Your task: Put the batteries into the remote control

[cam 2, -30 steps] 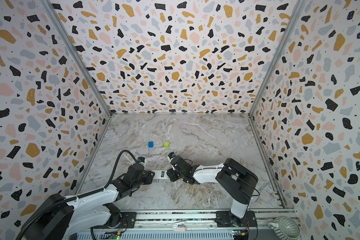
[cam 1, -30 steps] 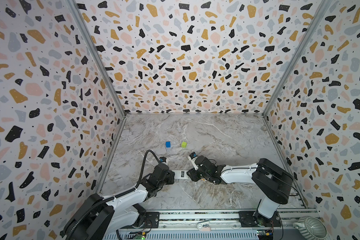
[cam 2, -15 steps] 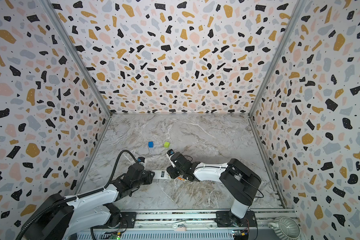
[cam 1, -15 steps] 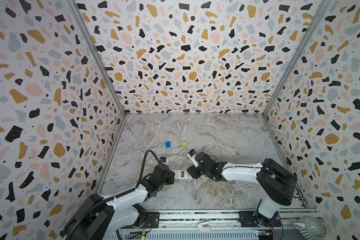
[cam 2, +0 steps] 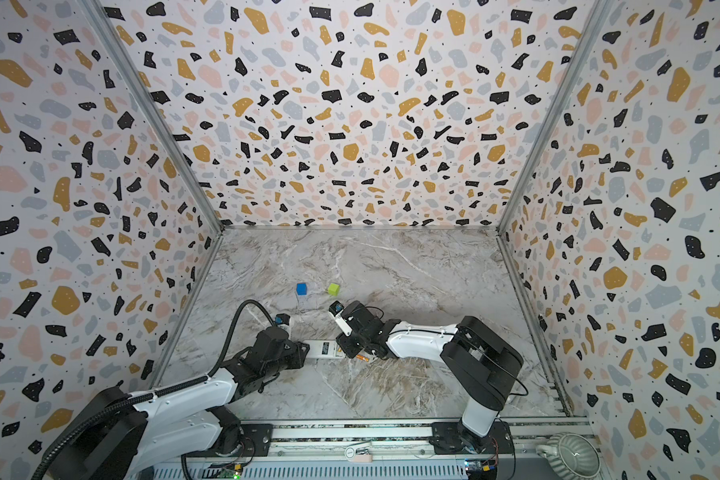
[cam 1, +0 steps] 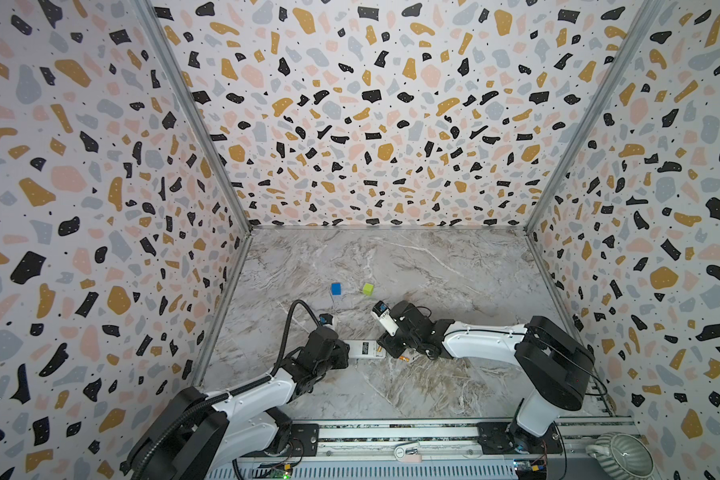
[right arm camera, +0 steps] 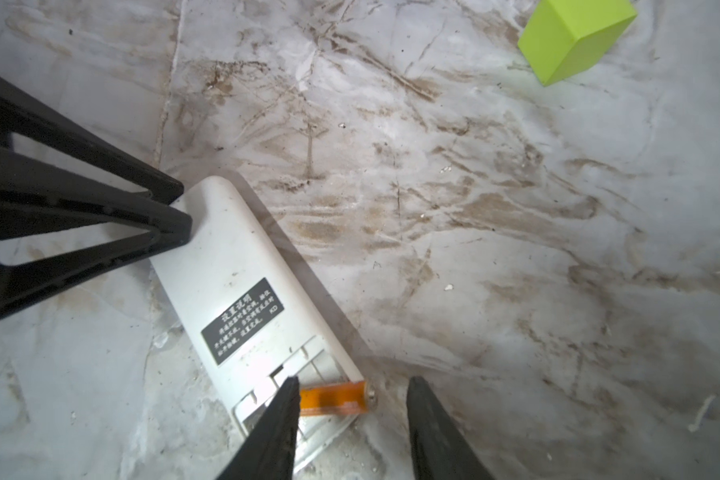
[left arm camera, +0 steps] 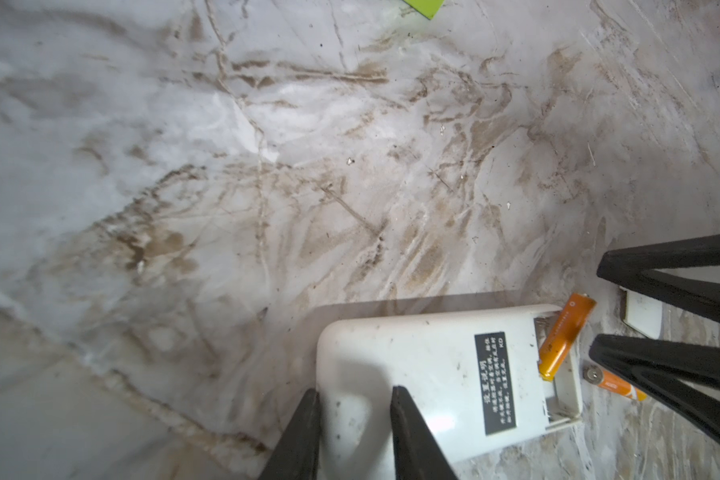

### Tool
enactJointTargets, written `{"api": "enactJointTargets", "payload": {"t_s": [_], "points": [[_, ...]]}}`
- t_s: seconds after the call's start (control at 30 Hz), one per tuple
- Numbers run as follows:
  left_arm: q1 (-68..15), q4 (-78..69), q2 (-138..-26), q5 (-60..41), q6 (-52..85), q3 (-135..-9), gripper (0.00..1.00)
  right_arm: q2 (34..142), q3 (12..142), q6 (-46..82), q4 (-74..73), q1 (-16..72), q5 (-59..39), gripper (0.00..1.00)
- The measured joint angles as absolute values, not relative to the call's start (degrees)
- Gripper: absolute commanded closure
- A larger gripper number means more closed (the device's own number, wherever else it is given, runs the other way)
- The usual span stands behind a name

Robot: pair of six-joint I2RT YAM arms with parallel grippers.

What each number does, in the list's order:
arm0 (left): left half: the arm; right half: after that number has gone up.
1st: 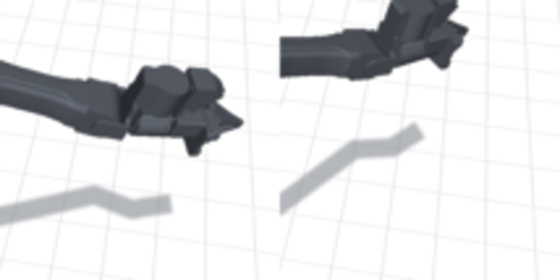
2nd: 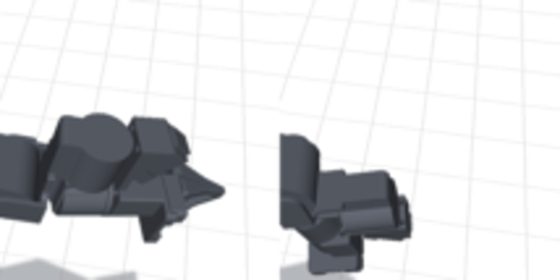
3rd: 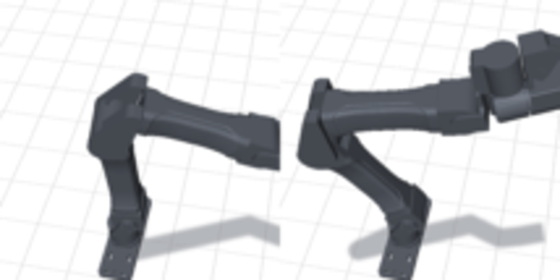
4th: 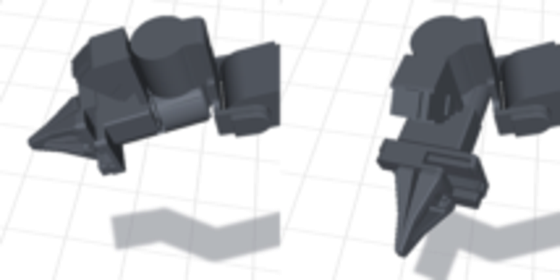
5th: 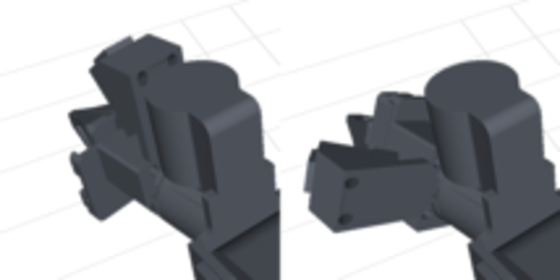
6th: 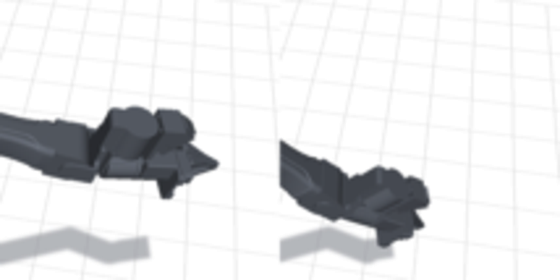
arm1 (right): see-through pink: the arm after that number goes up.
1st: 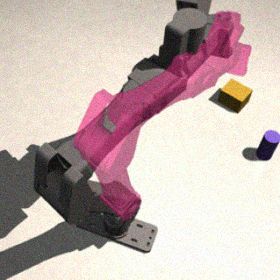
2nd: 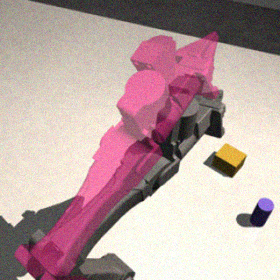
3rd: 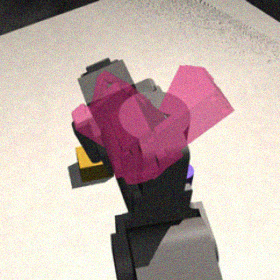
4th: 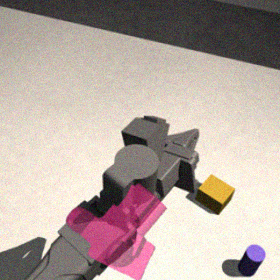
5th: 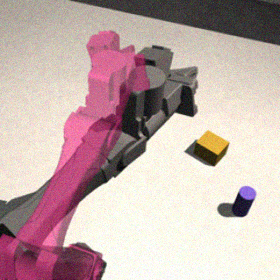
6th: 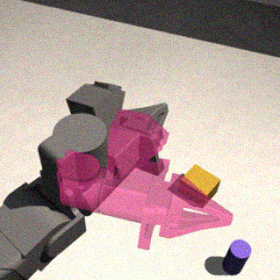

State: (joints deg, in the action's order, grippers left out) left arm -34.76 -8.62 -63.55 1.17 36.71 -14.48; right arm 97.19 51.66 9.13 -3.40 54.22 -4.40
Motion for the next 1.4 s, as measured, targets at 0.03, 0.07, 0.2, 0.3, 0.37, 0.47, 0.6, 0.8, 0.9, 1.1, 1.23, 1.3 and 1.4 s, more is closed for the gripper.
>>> {"api": "enactJointTargets", "payload": {"t_s": [0.03, 0.07, 0.2, 0.3, 0.37, 0.47, 0.6, 0.8, 0.9, 1.1, 1.23, 1.3, 1.4], "points": [[-34.8, -8.6, -63.5, 1.2, 36.7, -14.5, 0.69, 97.2, 51.7, 9.0, -3.4, 54.2, -4.8, 0.58], [-34.8, -8.6, -63.5, 1.2, 36.7, -14.5, 0.69, 97.2, 51.7, 8.9, -3.4, 54.2, -5.1, 0.58], [-34.8, -8.6, -63.6, 1.2, 36.7, -14.5, 0.69, 97.3, 51.7, 8.6, -3.4, 54.2, -6.0, 0.59], [-34.8, -8.6, -63.6, 1.2, 36.7, -14.5, 0.69, 97.5, 51.7, 8.4, -3.4, 54.2, -6.3, 0.60], [-34.8, -8.6, -63.6, 1.2, 36.7, -14.5, 0.69, 97.7, 51.7, 8.4, -3.4, 54.2, -6.3, 0.61], [-34.8, -8.6, -63.6, 1.2, 36.7, -14.5, 0.69, 98.2, 51.7, 8.2, -3.4, 54.2, -6.4, 0.63], [-34.8, -8.6, -63.6, 1.2, 36.7, -14.5, 0.69, 98.5, 51.7, 8.2, -3.4, 54.2, -6.5, 0.65], [-34.8, -8.6, -63.6, 1.2, 36.7, -14.5, 0.69, 98.7, 51.7, 7.8, -3.5, 54.2, -7.0, 0.68], [-34.8, -8.6, -63.6, 1.2, 36.7, -14.5, 0.69, 99.1, 51.8, 7.5, -3.5, 54.5, -7.2, 0.69], [-34.8, -8.6, -63.6, 1.2, 36.7, -14.5, 0.69, 99.6, 52.1, 6.7, -3.5, 55.0, -7.4, 0.71], [-34.8, -8.7, -63.6, 1.2, 36.7, -14.5, 0.69, 99.9, 52.8, 6.0, -3.5, 55.5, -7.7, 0.71], [-34.8, -8.7, -63.6, 1.2, 36.7, -14.5, 0.69, 99.9, 52.8, 5.7, -3.5, 55.7, -7.8, 0.71], [-34.8, -8.6, -63.6, 1.2, 36.7, -14.5, 0.69, 100.1, 52.9, 5.1, -3.4, 56.1, -8.0, 0.71]]}}
